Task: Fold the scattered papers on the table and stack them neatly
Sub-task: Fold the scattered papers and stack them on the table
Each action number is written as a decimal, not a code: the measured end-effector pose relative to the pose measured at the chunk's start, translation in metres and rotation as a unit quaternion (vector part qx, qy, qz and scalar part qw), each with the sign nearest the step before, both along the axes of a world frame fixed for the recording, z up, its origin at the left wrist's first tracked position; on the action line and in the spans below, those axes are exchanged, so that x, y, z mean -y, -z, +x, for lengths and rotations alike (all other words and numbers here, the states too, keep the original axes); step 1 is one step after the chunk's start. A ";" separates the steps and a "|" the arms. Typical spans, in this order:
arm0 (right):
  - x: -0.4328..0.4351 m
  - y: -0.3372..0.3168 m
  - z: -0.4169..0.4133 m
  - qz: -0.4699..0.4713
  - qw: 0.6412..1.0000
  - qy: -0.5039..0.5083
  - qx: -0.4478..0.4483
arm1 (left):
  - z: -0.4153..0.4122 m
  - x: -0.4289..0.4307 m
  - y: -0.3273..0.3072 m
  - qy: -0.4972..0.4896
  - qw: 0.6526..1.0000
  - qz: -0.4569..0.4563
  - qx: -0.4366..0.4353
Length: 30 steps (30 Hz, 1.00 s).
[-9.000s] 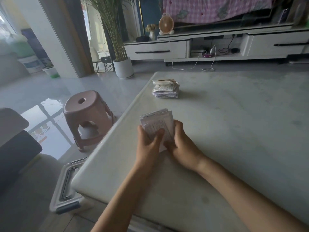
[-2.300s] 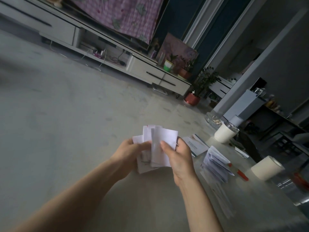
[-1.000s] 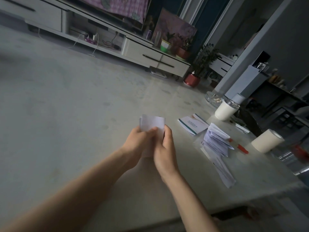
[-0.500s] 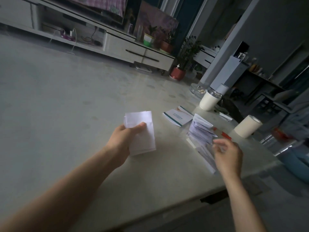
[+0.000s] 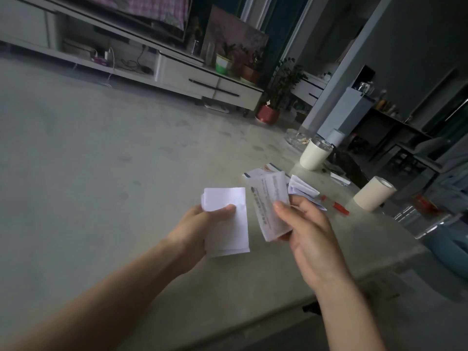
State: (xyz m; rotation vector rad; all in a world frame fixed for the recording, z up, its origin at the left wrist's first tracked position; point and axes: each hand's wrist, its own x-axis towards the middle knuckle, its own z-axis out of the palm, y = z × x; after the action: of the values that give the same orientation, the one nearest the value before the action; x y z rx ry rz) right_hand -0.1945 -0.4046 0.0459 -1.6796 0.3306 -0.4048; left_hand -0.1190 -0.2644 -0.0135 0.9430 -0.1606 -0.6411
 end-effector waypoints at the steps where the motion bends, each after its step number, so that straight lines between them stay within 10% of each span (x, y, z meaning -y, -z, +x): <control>1: -0.020 0.001 0.004 0.009 1.000 0.001 0.018 | 0.000 0.000 -0.001 -0.004 1.000 -0.005 0.009; 8: -0.066 0.056 0.024 -0.287 0.939 0.187 0.039 | 0.004 0.003 -0.003 -0.039 0.997 -0.003 -0.066; 20: -0.021 0.032 0.031 0.016 0.995 0.082 -0.051 | 0.008 -0.004 -0.009 0.111 0.983 -0.108 -0.102; 30: -0.025 0.049 0.040 -0.048 0.988 0.147 0.009 | 0.004 0.000 -0.009 0.082 0.993 -0.089 -0.013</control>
State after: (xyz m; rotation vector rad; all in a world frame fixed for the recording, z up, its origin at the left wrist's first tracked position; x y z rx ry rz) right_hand -0.1549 -0.3800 -0.0028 -1.7253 0.5551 -0.6628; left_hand -0.1154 -0.2648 -0.0045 0.7533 -0.2694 -0.7762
